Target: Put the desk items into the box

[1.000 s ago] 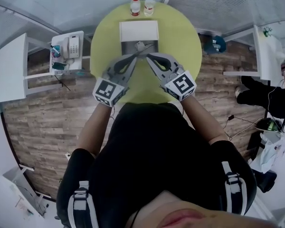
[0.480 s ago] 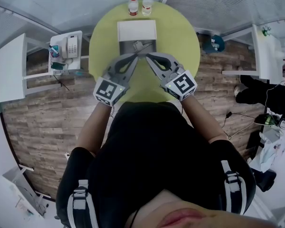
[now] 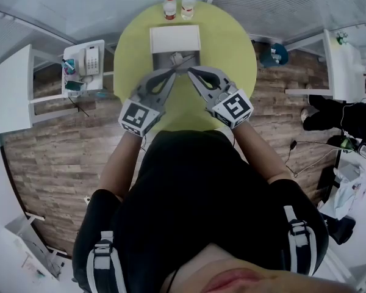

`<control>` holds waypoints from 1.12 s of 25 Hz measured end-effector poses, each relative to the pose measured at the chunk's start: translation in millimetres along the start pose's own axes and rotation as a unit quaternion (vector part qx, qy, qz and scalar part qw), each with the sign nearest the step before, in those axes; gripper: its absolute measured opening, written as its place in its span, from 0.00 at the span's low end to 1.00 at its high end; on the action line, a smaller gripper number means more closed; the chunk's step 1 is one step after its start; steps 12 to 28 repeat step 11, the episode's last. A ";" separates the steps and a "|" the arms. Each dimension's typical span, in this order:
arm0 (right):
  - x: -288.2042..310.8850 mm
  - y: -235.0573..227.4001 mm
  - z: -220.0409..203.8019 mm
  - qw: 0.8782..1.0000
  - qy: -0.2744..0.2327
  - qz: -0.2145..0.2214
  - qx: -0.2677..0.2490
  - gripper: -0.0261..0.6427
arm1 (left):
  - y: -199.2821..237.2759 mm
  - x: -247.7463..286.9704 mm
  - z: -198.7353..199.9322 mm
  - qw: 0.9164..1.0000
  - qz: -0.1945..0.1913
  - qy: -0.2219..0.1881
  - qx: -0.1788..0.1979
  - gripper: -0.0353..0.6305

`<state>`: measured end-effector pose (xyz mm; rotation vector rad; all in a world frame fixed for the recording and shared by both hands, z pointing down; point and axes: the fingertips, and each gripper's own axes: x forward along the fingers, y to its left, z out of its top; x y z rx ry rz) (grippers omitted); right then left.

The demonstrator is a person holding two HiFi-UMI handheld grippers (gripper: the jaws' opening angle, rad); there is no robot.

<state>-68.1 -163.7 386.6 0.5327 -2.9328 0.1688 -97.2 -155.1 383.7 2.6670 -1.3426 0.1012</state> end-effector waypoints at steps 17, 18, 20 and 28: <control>7.5 -2.2 2.7 1.000 -0.002 -0.001 -0.003 0.06 | 8.5 -2.0 0.0 1.000 0.001 0.000 0.002 0.07; 7.5 -2.2 2.7 1.000 -0.002 -0.001 -0.003 0.06 | 8.5 -2.0 0.0 1.000 0.001 0.000 0.002 0.07; 7.5 -2.2 2.7 1.000 -0.002 -0.001 -0.003 0.06 | 8.5 -2.0 0.0 1.000 0.001 0.000 0.002 0.07; 7.5 -2.2 2.7 1.000 -0.002 -0.001 -0.003 0.06 | 8.5 -2.0 0.0 1.000 0.001 0.000 0.002 0.07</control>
